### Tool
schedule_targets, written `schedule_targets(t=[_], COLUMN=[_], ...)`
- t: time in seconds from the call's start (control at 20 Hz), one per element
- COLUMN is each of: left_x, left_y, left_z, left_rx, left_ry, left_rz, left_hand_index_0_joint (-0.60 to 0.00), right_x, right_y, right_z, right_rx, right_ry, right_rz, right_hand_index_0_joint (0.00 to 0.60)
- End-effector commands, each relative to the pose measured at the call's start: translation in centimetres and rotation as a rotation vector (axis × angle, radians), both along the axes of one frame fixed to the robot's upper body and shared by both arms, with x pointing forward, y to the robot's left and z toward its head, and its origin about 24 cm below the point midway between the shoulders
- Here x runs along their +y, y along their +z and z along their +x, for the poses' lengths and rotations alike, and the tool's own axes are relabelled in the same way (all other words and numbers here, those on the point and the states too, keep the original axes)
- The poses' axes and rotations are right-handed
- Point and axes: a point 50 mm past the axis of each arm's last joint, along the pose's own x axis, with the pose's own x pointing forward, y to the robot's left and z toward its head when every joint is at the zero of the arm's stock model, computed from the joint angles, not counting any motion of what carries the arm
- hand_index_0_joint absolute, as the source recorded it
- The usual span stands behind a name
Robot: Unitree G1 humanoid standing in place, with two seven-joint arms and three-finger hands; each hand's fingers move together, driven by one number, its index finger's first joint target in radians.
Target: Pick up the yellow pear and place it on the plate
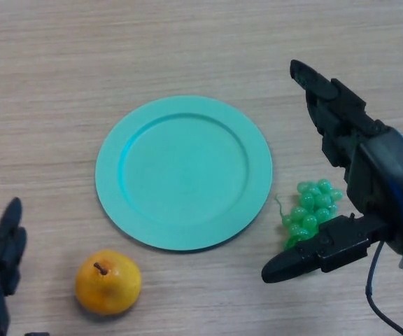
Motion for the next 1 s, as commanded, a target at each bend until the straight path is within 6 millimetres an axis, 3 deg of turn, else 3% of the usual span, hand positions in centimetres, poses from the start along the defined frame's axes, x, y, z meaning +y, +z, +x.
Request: schedule_targets(t=[0.05, 0.45, 0.75, 0.8, 0.95, 1.0], left_x=[0.1, -1.8, -4.0, -4.1, -4.6, -4.9], left_y=[1.7, -0.5, -2.2, -2.2, -2.5, -2.7], left_z=[0.1, 1.5, 2.5, 2.5, 2.9, 3.1], left_rx=[-0.214, -0.277, -0.136, -0.135, -0.127, -0.119], left_ry=[0.028, 0.014, -0.102, -0.103, -0.117, -0.123], left_rz=[0.037, 0.023, -0.072, -0.073, -0.087, -0.078], left_hand_index_0_joint=[0.000, 0.000, 0.000, -0.099, -0.499, -0.582], right_x=[0.0, -0.4, -0.8, -0.8, -1.0, -1.2], right_y=[2.9, 3.0, 3.1, 3.1, 3.2, 3.3], right_z=[-1.1, -1.5, -1.7, -1.7, -1.8, -1.8], right_rx=[-0.206, -0.210, -0.213, -0.213, -0.217, -0.222], right_ry=[0.018, 0.002, -0.012, -0.012, -0.022, -0.027], right_rz=[0.039, 0.042, 0.056, 0.056, 0.054, 0.050], right_hand_index_0_joint=[0.000, 0.000, 0.000, 0.000, 0.000, 0.000])
